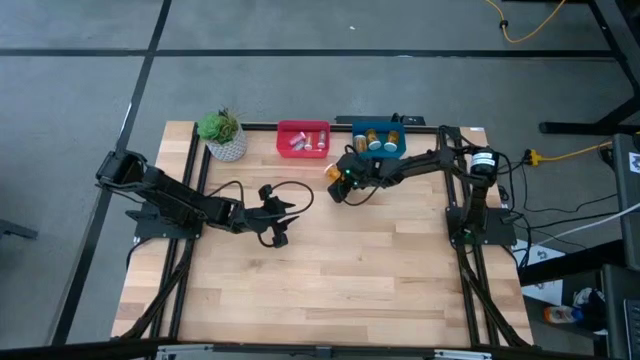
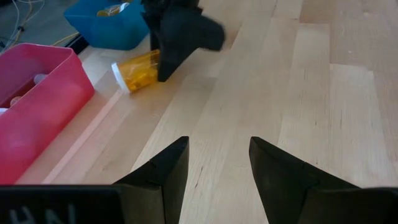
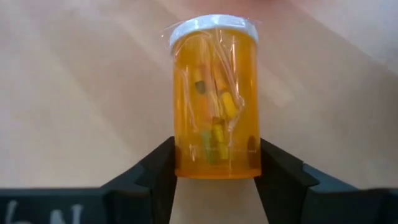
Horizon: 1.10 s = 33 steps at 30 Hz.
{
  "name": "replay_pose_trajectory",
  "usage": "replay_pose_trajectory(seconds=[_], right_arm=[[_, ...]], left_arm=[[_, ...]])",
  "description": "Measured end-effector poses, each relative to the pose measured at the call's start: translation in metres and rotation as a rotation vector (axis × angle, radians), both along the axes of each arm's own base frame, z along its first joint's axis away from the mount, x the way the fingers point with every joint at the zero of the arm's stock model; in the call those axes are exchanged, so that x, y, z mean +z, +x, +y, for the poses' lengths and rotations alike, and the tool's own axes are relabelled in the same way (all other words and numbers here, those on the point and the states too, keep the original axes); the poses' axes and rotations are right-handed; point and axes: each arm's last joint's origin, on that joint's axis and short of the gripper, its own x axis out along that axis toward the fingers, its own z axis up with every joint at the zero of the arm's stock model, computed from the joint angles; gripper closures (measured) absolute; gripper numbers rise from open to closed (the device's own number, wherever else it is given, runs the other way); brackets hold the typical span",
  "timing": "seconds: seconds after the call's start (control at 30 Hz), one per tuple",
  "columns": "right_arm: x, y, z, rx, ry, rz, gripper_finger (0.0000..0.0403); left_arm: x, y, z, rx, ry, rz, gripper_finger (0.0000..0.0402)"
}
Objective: Pick and place medicine bottles into bin by pill shape (circle, oval)
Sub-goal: Put the orange pill bottle into the blue bin
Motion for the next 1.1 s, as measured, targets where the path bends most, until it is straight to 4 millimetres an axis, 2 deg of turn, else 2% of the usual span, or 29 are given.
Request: replay_pose_trajectory(seconds=[0.2,0.33,0.53,0.6,0.8,1.1], right_arm=[[0.029,0.0,0.012,0.061,-0.013,-0.073,0.0209],[0.059,-0.01,0.017,0.041,-0.079,-0.092,0.0215],[0.104,-0.051,0.007,-0.151,-0.245,0.007,0.0218],[0.113,-0.066,0.001,-0.214,-0.278,0.051,0.0213],[0.119,-0.095,-0.026,-0.333,-0.278,0.152,0.0214],[0.115,-0.111,-0.057,-0.41,-0.232,0.171,0.0189]], left_arm=[[0.0,0.0,0.0,0.0,0.001,0.003,0.0239],[0.0,0.0,0.0,0.0,0.001,0.004,0.0239],[-0.001,0.0,0.0,0.0,0.002,0.008,0.0239],[-0.001,0.0,0.0,0.0,0.002,0.007,0.0239],[0.0,0.0,0.0,0.0,0.001,0.006,0.0239],[0.0,0.0,0.0,0.001,0.001,0.005,0.0239]])
